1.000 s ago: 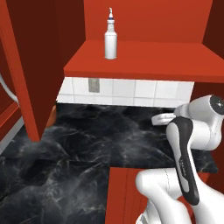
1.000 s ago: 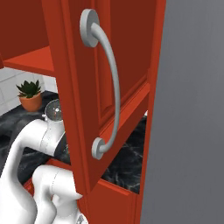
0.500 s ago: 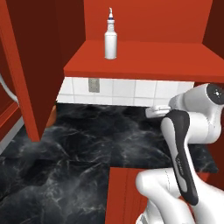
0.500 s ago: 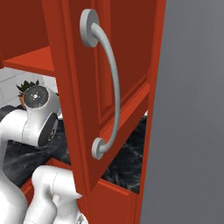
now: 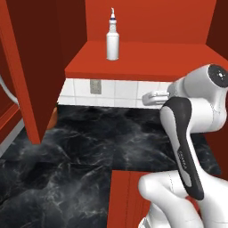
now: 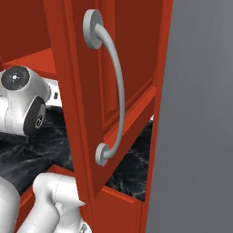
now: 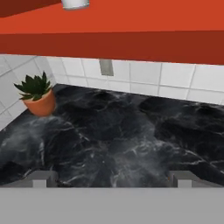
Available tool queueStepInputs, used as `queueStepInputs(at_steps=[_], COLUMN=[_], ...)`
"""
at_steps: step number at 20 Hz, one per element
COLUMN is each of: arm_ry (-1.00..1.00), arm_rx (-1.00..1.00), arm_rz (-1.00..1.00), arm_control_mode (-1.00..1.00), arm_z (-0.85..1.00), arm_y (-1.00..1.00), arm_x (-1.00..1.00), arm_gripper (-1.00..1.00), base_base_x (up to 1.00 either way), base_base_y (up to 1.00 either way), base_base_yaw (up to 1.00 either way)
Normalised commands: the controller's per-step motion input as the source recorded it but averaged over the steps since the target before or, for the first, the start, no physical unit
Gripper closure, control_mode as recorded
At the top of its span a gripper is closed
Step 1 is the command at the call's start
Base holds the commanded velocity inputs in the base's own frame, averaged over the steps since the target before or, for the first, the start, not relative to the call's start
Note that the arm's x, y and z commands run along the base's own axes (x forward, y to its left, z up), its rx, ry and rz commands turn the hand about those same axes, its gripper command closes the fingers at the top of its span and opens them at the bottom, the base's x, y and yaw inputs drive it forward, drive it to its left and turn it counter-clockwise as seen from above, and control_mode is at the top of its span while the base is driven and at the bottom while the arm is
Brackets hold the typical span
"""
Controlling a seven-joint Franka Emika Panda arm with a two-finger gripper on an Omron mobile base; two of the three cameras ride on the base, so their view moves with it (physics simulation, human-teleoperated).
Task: Move the cutting board and knife to the sink. Then move spray from the cabinet to the counter.
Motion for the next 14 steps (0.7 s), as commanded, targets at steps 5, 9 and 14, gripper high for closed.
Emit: queueStepInputs(at_steps=[5, 9, 14], arm_ry=[-0.07, -0.17, -0.29], arm_rx=[0.0, 0.0, -0.01], arm_rz=[0.0, 0.0, 0.0], arm_control_mode=[-1.0, -1.0, -1.0], arm_z=[0.56, 0.49, 0.44], arm_y=[0.16, 0.14, 0.12], arm_x=[-0.09, -0.05, -0.02], arm_gripper=[-1.0, -1.0, -1.0], base_base_x=[0.0, 0.0, 0.0], base_base_y=[0.0, 0.0, 0.0], base_base_yaw=[0.0, 0.0, 0.0])
